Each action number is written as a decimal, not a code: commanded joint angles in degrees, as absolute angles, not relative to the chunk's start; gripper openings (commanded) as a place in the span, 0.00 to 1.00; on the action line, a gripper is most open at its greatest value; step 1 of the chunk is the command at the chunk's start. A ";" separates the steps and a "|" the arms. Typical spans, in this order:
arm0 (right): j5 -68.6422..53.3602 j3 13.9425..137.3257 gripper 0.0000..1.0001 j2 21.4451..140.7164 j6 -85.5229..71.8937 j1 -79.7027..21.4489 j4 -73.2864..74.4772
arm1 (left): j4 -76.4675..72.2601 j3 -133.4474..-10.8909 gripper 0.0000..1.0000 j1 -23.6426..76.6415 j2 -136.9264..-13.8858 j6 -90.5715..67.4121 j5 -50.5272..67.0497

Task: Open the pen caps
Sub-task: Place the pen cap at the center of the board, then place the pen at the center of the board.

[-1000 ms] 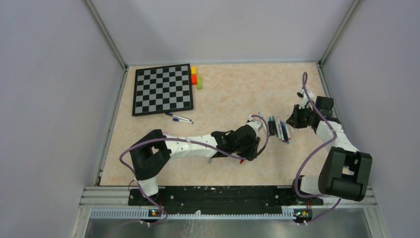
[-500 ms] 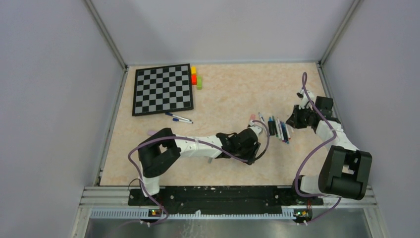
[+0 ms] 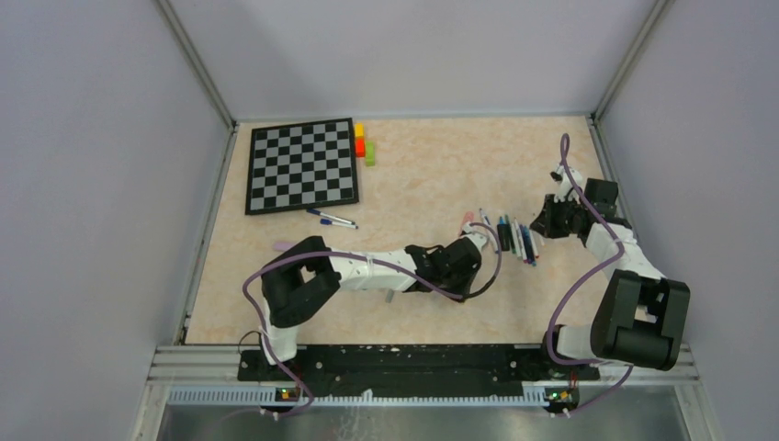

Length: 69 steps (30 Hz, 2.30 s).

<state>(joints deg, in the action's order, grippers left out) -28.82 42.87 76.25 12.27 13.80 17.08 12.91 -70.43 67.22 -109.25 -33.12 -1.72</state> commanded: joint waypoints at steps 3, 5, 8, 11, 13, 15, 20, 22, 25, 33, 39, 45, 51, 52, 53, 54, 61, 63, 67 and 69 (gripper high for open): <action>-30.04 44.03 0.00 76.87 12.04 14.59 15.62 | 12.82 -71.63 0.20 67.15 -107.82 -34.30 -3.70; -30.10 44.12 0.00 76.91 12.04 14.54 15.71 | 12.66 -71.78 0.18 67.15 -107.97 -34.36 -3.39; -30.23 44.12 0.00 76.90 12.12 14.57 15.75 | 12.66 -71.99 0.20 67.15 -108.24 -34.37 -2.92; -30.04 44.03 0.00 77.06 12.21 14.59 15.82 | 12.53 -71.97 0.24 67.16 -107.57 -34.16 -2.94; -28.91 44.12 0.00 77.52 12.22 14.59 15.78 | 12.35 -71.78 0.27 67.15 -106.65 -33.90 -3.26; -26.97 44.21 0.00 78.19 11.98 14.59 15.57 | 11.81 -71.38 0.28 67.15 -105.31 -33.48 -3.50; -23.27 45.01 0.00 81.02 10.72 14.57 14.99 | 8.36 -67.85 0.33 67.15 -99.58 -32.18 -4.91; -21.80 45.82 0.00 82.63 10.34 14.57 15.43 | 6.18 -65.06 0.35 67.15 -96.94 -31.47 -5.96; -20.13 47.00 0.00 84.79 10.20 14.67 16.25 | 3.85 -61.25 0.38 67.15 -92.55 -30.56 -8.69; -19.65 47.46 0.03 86.97 10.04 15.35 16.55 | 0.45 -50.73 0.54 67.08 -80.59 -29.15 -17.84; -19.99 47.98 0.08 88.83 9.84 16.18 17.16 | -3.58 -42.99 0.75 66.10 -73.17 -30.06 -21.53; -20.66 48.25 0.12 89.76 9.84 16.55 17.59 | -4.67 -38.08 0.99 64.94 -66.88 -31.65 -23.50; -21.32 48.43 0.17 89.90 9.85 16.86 18.02 | -5.63 -35.42 0.99 61.74 -63.85 -31.92 -18.61; -21.50 48.43 0.18 89.87 9.84 16.95 18.12 | -5.82 -34.97 0.99 61.14 -63.55 -32.17 -17.67; -21.65 48.43 0.18 89.79 9.90 17.04 18.15 | -6.06 -34.53 0.99 60.60 -63.26 -32.43 -16.94; -21.77 48.49 0.19 89.82 9.93 17.07 18.16 | -6.28 -34.06 0.99 60.17 -63.04 -32.72 -16.26; -22.06 48.77 0.23 89.27 10.10 17.23 18.61 | -5.84 -32.55 0.99 58.53 -60.67 -33.31 -15.24; -22.06 48.86 0.24 88.86 10.19 17.22 18.77 | -5.55 -32.30 0.99 58.05 -59.97 -33.44 -15.01; -23.26 48.95 0.25 87.44 10.62 17.31 19.18 | -6.76 -30.70 0.99 55.63 -58.45 -34.02 -11.41; -23.90 48.85 0.25 86.63 10.90 17.40 19.36 | -7.90 -29.53 0.99 53.82 -57.75 -34.76 -8.76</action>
